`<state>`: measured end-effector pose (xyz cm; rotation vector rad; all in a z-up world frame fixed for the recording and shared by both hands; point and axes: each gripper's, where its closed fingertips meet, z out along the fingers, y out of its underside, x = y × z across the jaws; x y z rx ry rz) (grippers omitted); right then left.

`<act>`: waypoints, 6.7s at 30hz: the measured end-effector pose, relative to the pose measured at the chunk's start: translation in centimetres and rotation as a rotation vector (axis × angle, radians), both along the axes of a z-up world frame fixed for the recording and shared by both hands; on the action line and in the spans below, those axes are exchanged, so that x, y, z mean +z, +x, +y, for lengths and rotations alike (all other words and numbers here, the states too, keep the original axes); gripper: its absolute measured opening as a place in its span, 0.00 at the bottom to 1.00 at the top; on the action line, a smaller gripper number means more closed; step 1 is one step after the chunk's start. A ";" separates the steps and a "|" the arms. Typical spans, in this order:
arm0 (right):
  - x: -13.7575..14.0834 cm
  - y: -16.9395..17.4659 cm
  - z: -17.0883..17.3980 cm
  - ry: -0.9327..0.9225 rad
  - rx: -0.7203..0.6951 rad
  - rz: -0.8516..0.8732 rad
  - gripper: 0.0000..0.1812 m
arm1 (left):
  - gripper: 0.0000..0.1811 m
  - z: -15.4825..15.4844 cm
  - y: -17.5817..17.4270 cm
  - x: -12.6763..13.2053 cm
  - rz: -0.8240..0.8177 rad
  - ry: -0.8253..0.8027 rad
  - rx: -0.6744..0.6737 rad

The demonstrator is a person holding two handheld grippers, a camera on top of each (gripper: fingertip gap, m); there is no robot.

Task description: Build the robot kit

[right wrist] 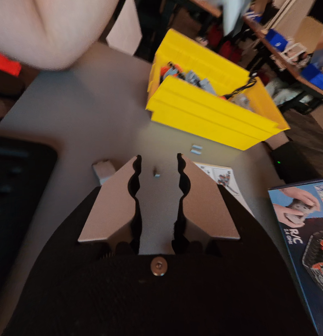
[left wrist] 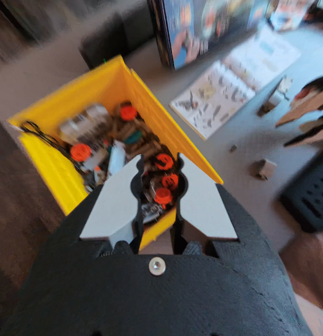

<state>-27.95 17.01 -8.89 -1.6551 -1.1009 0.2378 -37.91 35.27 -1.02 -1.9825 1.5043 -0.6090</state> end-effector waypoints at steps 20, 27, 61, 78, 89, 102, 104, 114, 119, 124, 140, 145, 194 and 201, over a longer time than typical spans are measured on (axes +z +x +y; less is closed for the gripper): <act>4.2 1.4 4.0 0.023 -0.221 0.538 0.18 | 0.26 5.2 3.3 -11.4 0.381 -0.080 -0.087; 2.1 1.1 4.5 -0.018 -0.220 0.455 0.17 | 0.44 4.2 4.3 -14.7 0.510 0.084 -0.314; 1.4 0.8 3.7 -0.047 -0.200 0.401 0.17 | 0.25 7.7 5.2 -9.7 0.249 0.049 -0.008; 0.4 0.5 3.9 -0.077 -0.191 0.367 0.17 | 0.30 9.7 8.9 -16.1 0.312 0.188 -0.055; 0.1 0.3 3.8 -0.088 -0.184 0.360 0.16 | 0.09 10.8 4.3 -14.9 0.415 0.104 0.020; 0.1 0.4 3.7 -0.091 -0.182 0.359 0.16 | 0.17 11.8 3.0 -12.5 0.379 0.125 0.132; 0.0 0.3 3.8 -0.094 -0.181 0.357 0.16 | 0.22 10.7 5.4 -11.5 0.257 0.096 0.083; -0.1 0.4 3.8 -0.100 -0.180 0.355 0.16 | 0.25 10.0 10.6 -13.1 0.076 0.175 -0.062; -0.1 0.4 3.8 -0.099 -0.180 0.350 0.16 | 0.19 9.7 9.9 -15.6 0.202 0.189 -0.102; 0.0 0.5 3.7 -0.094 -0.182 0.346 0.16 | 0.19 6.9 7.1 -15.8 0.350 0.111 -0.241; -0.4 0.4 3.7 -0.107 -0.179 0.332 0.16 | 0.00 10.4 7.3 -9.6 0.006 0.062 -0.026; -0.5 0.4 3.6 -0.107 -0.178 0.324 0.16 | 0.16 9.2 7.3 -13.4 0.194 0.050 -0.093; -1.4 0.0 3.5 -0.137 -0.161 0.286 0.16 | 0.08 13.7 -0.2 -12.8 0.405 0.074 0.227; -1.5 0.0 3.4 -0.138 -0.159 0.275 0.16 | 0.23 13.9 -1.0 -11.3 0.342 0.002 0.348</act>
